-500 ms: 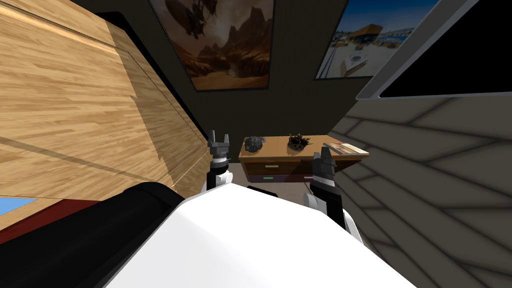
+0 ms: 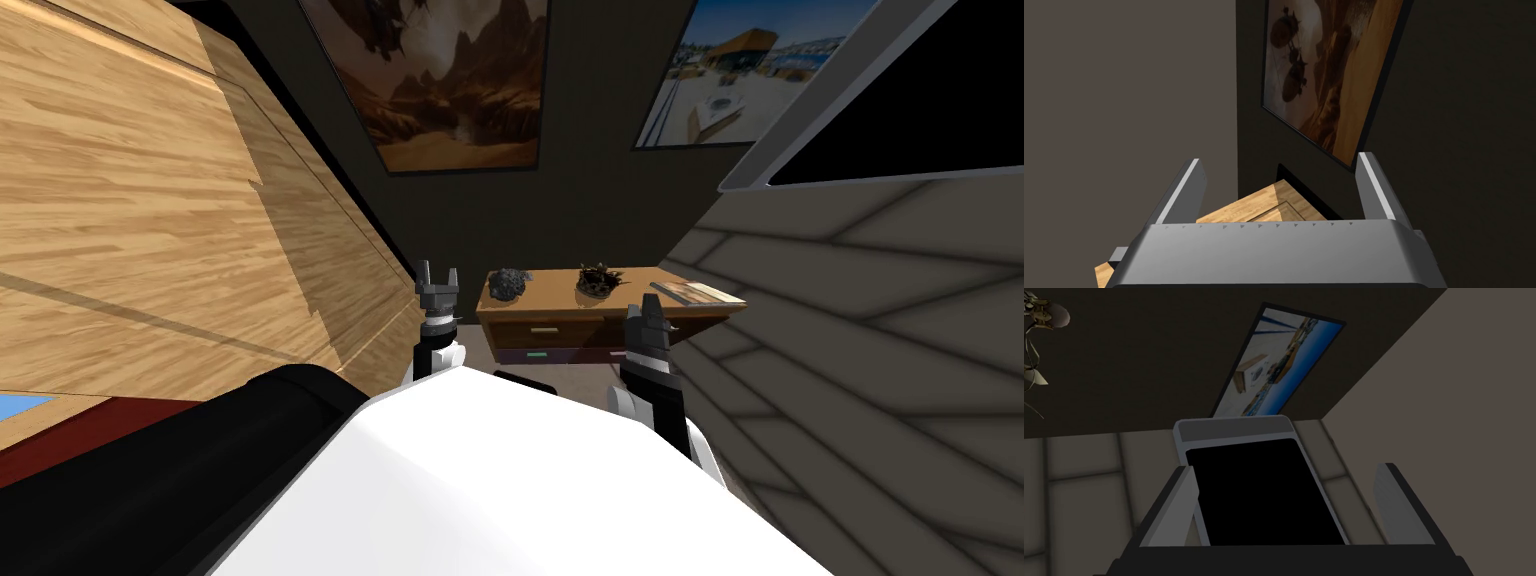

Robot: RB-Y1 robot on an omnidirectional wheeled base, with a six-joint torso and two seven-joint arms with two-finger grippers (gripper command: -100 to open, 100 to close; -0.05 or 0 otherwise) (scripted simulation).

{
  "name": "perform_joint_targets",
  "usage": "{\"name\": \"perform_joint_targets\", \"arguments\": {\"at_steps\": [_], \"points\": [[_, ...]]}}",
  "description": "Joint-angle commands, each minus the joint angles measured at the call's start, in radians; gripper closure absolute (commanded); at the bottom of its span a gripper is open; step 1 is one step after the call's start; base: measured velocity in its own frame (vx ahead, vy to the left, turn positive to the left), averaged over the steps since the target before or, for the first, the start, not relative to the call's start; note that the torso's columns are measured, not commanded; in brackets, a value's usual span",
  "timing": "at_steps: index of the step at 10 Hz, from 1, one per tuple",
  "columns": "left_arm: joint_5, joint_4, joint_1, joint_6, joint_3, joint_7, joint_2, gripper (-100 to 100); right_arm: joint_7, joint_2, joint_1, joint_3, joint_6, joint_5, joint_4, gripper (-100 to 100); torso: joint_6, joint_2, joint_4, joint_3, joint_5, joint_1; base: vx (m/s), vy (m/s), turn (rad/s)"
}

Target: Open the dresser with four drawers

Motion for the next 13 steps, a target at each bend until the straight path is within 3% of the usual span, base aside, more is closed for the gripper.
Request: {"name": "perform_joint_targets", "arguments": {"at_steps": [1, 4, 5, 6, 9, 13], "points": [[0.0, 0.0, 0.0, 0.0, 0.0, 0.0, 0.0, 0, 0.0, 0.0, 0.0, 0.0, 0.0, 0.0, 0.0, 0, 0.0, 0.074, 0.074, -0.147, 0.0, 0.0, 0.0, 0.0, 0.0], [0.0, 0.0, 0.0, 0.0, 0.0, 0.0, 0.0, 0, 0.0, 0.0, 0.0, 0.0, 0.0, 0.0, 0.0, 0, 0.0, 0.296, 0.295, -0.59, 0.0, 0.0, 0.0, 0.0, 0.0], [0.0, 0.0, 0.0, 0.0, 0.0, 0.0, 0.0, 0, 0.007, -0.03, -0.004, 0.004, 0.013, 0.014, 0.01, -100, 0.0, 0.369, 0.369, -0.738, 0.0, 0.0, -0.007, -0.001, 0.074], [0.0, 0.0, 0.0, 0.0, 0.0, 0.0, 0.0, 0, 0.013, -0.051, -0.009, 0.009, 0.027, 0.028, 0.02, -100, 0.0, 0.404, 0.402, -0.806, 0.0, 0.0, -0.026, -0.002, 0.144], [0.0, 0.0, 0.0, 0.0, 0.0, 0.0, 0.0, 0, 0.046, -0.103, -0.029, 0.03, 0.094, 0.095, 0.067, -100, 0.0, 0.417, 0.416, -0.831, 0.0, 0.0, -0.053, -0.004, 0.174], [0.0, 0.0, 0.0, 0.0, 0.0, 0.0, 0.0, 0, 0.113, -0.138, -0.071, 0.074, 0.225, 0.219, 0.158, -100, 0.0, 0.416, 0.416, -0.831, 0.0, 0.001, -0.08, -0.002, 0.288]]}}
